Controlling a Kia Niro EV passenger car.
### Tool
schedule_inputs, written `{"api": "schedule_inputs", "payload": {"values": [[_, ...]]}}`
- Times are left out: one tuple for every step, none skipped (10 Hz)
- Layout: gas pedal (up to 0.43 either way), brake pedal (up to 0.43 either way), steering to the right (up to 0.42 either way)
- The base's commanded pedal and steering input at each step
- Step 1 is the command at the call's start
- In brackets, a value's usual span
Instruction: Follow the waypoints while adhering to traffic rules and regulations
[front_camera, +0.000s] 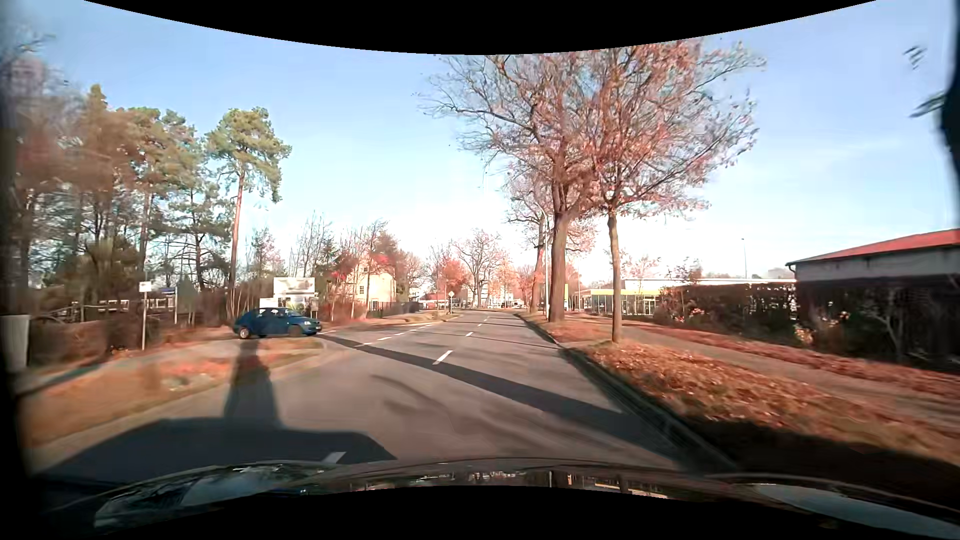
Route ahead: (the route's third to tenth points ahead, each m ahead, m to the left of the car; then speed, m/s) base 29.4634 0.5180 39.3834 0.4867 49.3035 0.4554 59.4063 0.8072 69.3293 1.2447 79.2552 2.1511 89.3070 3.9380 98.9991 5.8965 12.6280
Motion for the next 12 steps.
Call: {"api": "schedule_inputs", "payload": {"values": [[0.098, 0.000, 0.000], [0.098, 0.000, 0.000], [0.098, 0.000, 0.000], [0.098, 0.000, 0.000], [0.098, 0.000, 0.000], [0.098, 0.000, 0.000], [0.098, 0.000, 0.000], [0.098, 0.000, 0.000], [0.098, 0.000, 0.000], [0.098, 0.000, 0.000], [0.098, 0.000, 0.000], [0.098, 0.000, -0.001]]}}
